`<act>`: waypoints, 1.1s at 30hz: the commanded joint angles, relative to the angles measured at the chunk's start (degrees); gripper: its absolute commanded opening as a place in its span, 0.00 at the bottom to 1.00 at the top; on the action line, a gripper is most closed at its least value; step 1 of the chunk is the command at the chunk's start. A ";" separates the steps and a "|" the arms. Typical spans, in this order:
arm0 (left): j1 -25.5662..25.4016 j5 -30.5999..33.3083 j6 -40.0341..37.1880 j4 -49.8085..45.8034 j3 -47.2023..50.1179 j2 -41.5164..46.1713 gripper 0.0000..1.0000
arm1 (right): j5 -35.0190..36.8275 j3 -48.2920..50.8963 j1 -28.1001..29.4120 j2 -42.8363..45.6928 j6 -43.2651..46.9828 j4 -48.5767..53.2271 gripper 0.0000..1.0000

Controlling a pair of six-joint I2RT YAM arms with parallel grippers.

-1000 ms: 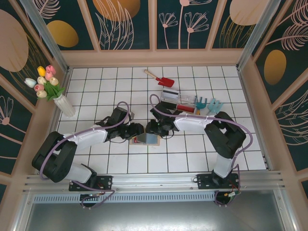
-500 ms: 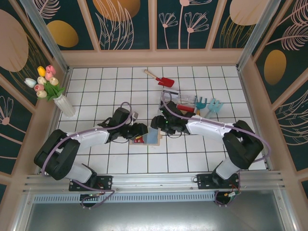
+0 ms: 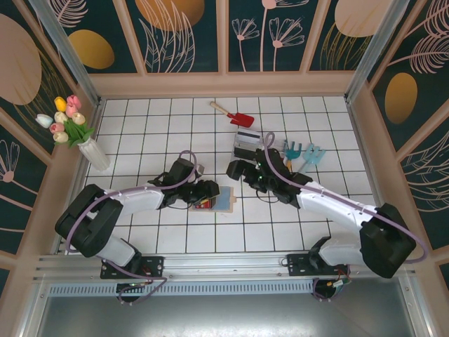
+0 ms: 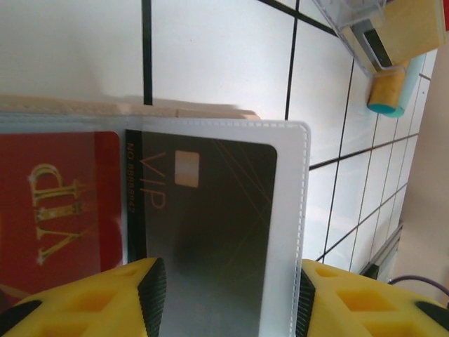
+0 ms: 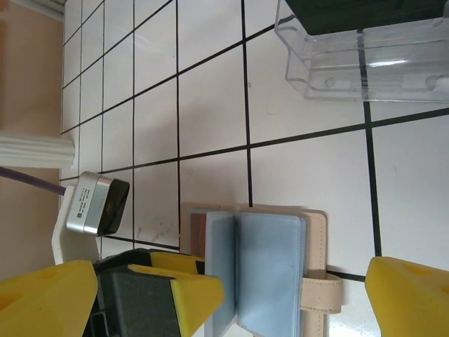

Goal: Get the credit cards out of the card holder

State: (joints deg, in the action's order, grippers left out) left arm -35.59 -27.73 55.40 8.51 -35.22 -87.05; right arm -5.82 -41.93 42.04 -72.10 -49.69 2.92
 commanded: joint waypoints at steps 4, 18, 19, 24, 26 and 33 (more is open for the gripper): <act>-0.13 1.40 0.06 -1.40 -1.40 2.41 0.53 | -2.75 -0.28 -0.21 -1.26 0.84 -1.90 0.92; 3.05 3.35 0.91 -4.23 0.70 6.92 0.56 | -4.56 -5.90 1.57 -12.18 0.23 4.85 0.59; 3.16 3.08 1.26 -3.81 1.09 6.74 0.54 | -5.03 -6.50 1.84 -13.13 0.26 5.28 0.54; 3.16 2.74 0.91 -4.54 0.22 4.44 0.40 | -6.77 -9.12 3.53 -17.42 0.57 6.52 0.37; 3.21 2.44 0.49 -4.95 -0.15 3.54 0.36 | -7.47 -10.13 4.05 -19.11 0.61 7.26 0.29; 3.17 -0.87 -1.68 -5.58 -1.72 1.88 0.33 | -9.53 -11.98 5.13 -23.09 0.82 8.57 0.21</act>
State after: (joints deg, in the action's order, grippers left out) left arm -32.51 -26.57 55.77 4.64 -34.98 -84.64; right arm -13.67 -51.88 46.59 -93.91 -49.45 9.21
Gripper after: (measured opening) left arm 0.326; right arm 0.212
